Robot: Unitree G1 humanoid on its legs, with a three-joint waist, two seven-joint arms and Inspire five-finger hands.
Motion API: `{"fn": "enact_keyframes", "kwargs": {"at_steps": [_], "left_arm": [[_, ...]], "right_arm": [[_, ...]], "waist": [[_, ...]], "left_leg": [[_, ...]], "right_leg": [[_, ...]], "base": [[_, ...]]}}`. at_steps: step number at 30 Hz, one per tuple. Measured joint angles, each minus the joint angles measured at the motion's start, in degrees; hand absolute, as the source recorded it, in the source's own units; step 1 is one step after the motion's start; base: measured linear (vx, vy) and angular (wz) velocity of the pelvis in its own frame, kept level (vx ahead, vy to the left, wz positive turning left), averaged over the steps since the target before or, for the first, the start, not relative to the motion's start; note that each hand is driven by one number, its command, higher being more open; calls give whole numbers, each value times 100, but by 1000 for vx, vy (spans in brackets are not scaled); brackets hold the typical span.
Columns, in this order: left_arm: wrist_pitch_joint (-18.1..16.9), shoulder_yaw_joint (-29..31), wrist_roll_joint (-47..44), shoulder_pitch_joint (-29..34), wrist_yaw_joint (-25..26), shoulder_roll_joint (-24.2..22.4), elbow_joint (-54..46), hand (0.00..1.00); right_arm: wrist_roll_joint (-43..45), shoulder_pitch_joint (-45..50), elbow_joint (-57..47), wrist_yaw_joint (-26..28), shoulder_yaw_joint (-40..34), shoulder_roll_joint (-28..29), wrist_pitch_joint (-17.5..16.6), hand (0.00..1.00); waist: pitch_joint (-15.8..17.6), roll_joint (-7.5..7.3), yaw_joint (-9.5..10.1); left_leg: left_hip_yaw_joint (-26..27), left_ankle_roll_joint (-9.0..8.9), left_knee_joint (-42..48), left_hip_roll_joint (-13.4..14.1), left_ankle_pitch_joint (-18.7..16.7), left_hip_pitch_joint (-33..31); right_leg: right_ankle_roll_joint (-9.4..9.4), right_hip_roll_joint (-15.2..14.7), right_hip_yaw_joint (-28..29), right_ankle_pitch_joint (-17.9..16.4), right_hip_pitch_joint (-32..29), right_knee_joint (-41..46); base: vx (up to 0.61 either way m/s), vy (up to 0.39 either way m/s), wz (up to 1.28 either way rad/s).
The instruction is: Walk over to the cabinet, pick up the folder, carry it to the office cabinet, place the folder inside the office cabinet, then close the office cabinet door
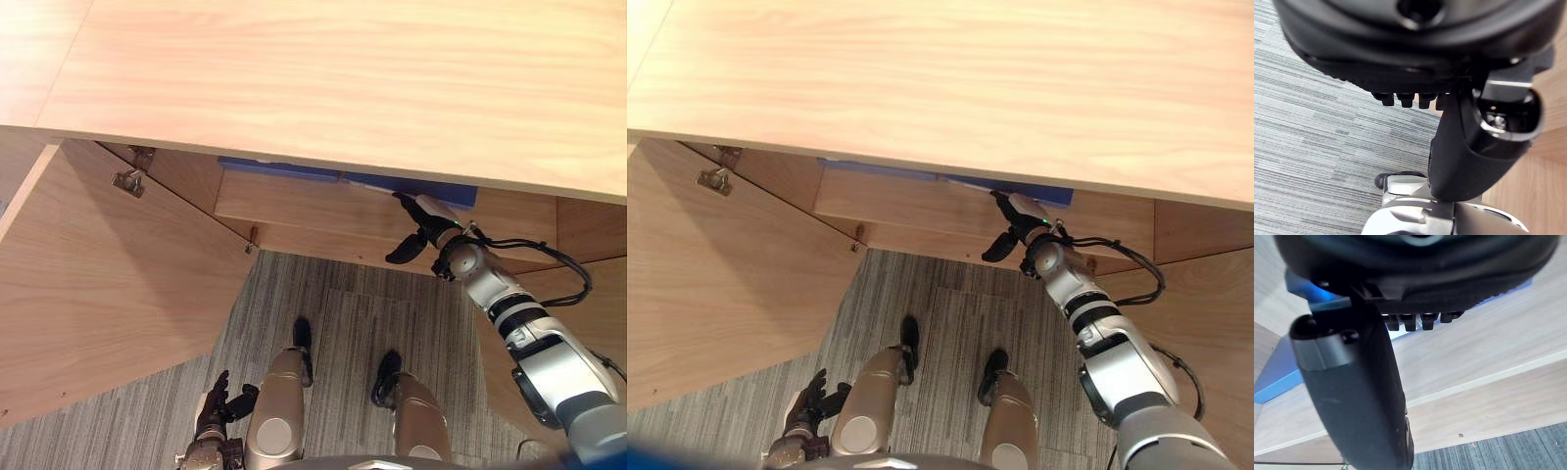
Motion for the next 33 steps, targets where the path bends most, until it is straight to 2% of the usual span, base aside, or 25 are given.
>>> {"fn": "enact_keyframes", "kwargs": {"at_steps": [4,6,8,9,10,11,12,13,14,16,18,19,22,24,25,26,27,28,29,31,32,33], "left_arm": [[-5,45,30,-140,75,-11,19,100],[-4,56,183,-237,116,1,72,100],[-5,78,263,-318,122,0,137,100],[-6,147,367,-377,120,-33,266,100],[-5,181,372,-406,119,-40,361,100],[25,227,349,-483,126,-51,557,100],[50,240,342,-546,137,-67,624,100],[98,237,225,-643,167,-78,674,100],[198,152,78,-746,209,-11,581,100],[258,-62,-29,-625,235,-26,73,100],[149,-236,-49,-554,119,-75,-147,100],[73,-238,-57,-600,39,-118,-121,100],[21,-32,63,-746,46,-238,405,100],[72,148,221,-937,131,-259,927,100],[86,187,240,-962,178,-226,1124,100],[101,196,233,-973,263,-184,1278,100],[109,195,231,-970,307,-196,1325,100],[110,196,228,-926,384,-222,1374,100],[91,196,220,-894,423,-221,1419,100],[69,227,179,-775,500,-202,1460,100],[30,249,55,-750,497,-65,1469,100],[29,374,-68,-785,522,-119,1631,100]], "right_arm": [[2,378,-339,-121,114,406,10,100],[-16,568,-435,-117,536,688,-1,100],[-16,777,-433,-109,539,1058,-2,100],[-15,932,-431,-107,534,1258,-13,100],[-3,1033,-431,-105,534,1343,-26,100],[4,1307,-434,-103,533,1523,-84,100],[4,1456,-436,-99,533,1578,-113,100],[8,1709,-427,-93,502,1688,-126,100],[14,1948,-384,-84,416,1850,-123,100],[38,2477,-570,-69,203,2050,-127,100],[267,2996,-789,-59,-101,2159,-171,100],[469,3198,-870,-60,-267,2192,-188,100],[1026,3774,-1139,-185,-575,2314,-214,100],[1306,3905,-1065,-236,-657,2361,-242,100],[1565,3863,-917,-333,-719,2396,-238,100],[1669,3989,-847,-367,-860,2430,-241,100],[1718,4091,-834,-395,-953,2429,-243,100],[1848,4322,-736,-445,-1180,2425,-263,100],[1896,4470,-609,-490,-1332,2433,-271,100],[2066,4723,-215,-582,-1541,2451,-268,100],[2106,4808,-14,-668,-1716,2528,-236,100],[2216,4712,231,-719,-1968,2476,-220,100]], "waist": [[-39,37,-12],[-44,42,2],[-53,30,6],[-116,33,37],[-168,50,31],[-344,85,-45],[-466,111,-95],[-642,91,-135],[-718,-134,-153],[-828,-288,-262],[-970,-339,-348],[-982,-336,-417],[-984,-335,-540],[-983,-324,-630],[-938,-342,-579],[-921,-351,-626],[-919,-301,-661],[-942,-201,-685],[-960,-144,-713],[-1122,-240,-758],[-1290,-521,-766],[-1303,-374,-743]], "left_leg": [[-92,-21,-105,87,101,133],[-231,-121,272,208,-30,134],[-556,-233,550,219,-139,197],[-911,-199,1088,217,-473,164],[-1091,-231,1429,219,-643,156],[-1413,-413,1695,193,-910,251],[-1559,-526,1593,176,-1071,338],[-1707,-539,1224,143,-1372,514],[-1536,-487,1108,35,-1311,558],[-1321,-414,1044,-45,-1276,679],[-1042,-340,1018,-127,-1275,729],[-841,-224,1020,-161,-1274,775],[-316,-51,1070,-147,-1349,1063],[114,171,914,-44,-1343,1259],[656,257,690,175,-1238,1481],[1053,254,612,232,-1185,1705],[1186,254,611,283,-1184,1809],[1405,228,597,429,-1170,1974],[1491,138,494,503,-1116,2058],[1643,-54,180,525,-997,2178],[1627,-219,91,387,-915,2143],[1320,-331,-149,423,-841,2134]], "right_leg": [[-54,135,-108,78,217,-177],[-87,260,-95,99,395,-198],[-110,298,-76,112,584,-254],[-120,317,20,117,632,-238],[-119,337,64,117,652,-218],[-75,377,120,142,675,-221],[-29,409,159,169,661,-250],[70,459,289,248,606,-325],[116,412,450,418,611,-558],[230,386,669,776,786,-1072],[321,343,983,1108,846,-1492],[352,325,1225,1335,898,-1760],[359,348,1627,1749,869,-1940],[-96,480,1250,2364,725,-2121],[-497,420,362,2226,658,-1915],[-779,142,-559,1387,564,-872],[-799,31,-828,1099,595,-441],[-818,-121,-1038,673,692,269],[-752,-206,-1036,487,829,529],[-365,-390,-947,208,1191,439],[262,-387,-770,33,1447,-319],[139,27,-724,321,1544,-880]], "base": [[8,-61,4],[8,-42,-11],[-28,7,-21],[-38,54,-39],[-20,124,-45],[-1,136,-28],[-16,226,-34],[-50,268,-43],[-62,257,-47],[-60,230,-55],[-38,280,-76],[-59,295,-95],[-88,196,-117],[-141,82,-168],[-179,20,-191],[-185,4,-180],[-181,12,-134],[-165,-74,-91],[-179,-165,-88],[-95,-225,-57],[-31,-246,-71],[-21,-211,-81]]}}
